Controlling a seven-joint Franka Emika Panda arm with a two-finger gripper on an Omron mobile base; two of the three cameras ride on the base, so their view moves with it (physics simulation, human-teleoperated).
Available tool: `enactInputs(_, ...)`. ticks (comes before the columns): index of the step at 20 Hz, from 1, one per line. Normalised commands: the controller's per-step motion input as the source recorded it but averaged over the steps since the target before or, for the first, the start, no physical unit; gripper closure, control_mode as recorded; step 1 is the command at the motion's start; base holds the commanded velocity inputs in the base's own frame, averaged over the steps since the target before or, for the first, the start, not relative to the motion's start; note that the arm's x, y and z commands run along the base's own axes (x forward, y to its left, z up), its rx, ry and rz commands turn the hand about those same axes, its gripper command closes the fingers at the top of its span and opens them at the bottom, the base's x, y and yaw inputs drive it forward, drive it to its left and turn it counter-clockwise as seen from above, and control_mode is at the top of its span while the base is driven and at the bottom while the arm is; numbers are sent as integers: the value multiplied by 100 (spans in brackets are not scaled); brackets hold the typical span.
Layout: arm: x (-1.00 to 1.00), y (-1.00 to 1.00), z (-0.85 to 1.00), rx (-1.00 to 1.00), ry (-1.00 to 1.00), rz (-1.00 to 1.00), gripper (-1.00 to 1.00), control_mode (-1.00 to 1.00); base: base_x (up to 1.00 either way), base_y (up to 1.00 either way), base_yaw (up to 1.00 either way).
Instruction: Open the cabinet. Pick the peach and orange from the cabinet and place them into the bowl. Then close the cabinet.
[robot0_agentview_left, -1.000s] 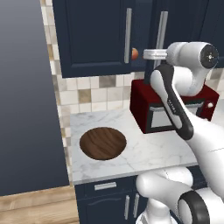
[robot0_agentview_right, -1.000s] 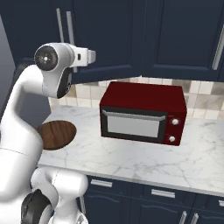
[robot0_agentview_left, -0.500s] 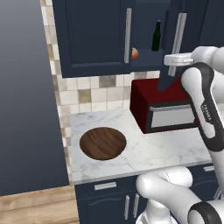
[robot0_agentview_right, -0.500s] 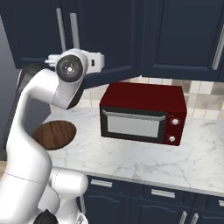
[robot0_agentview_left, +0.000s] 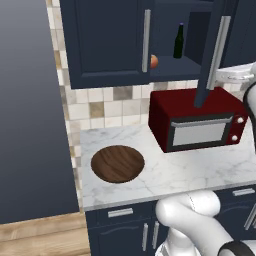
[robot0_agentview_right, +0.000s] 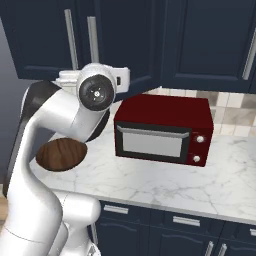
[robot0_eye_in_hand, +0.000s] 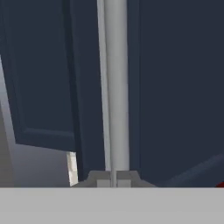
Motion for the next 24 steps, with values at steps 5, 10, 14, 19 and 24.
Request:
enactInputs(5,-66,-16,3,0,0,0,100,-100,0,0,0)
enactInputs(10,-53,1,0,0,0,1,100,-100,0,0,0)
enactInputs(14,-42,34,0,0,-9,2,100,-100,0,0,0)
enactInputs(19,-13,55,0,0,-6,-2,100,-100,0,0,0)
enactInputs(24,2,58,0,0,0,-9,100,-100,0,0,0)
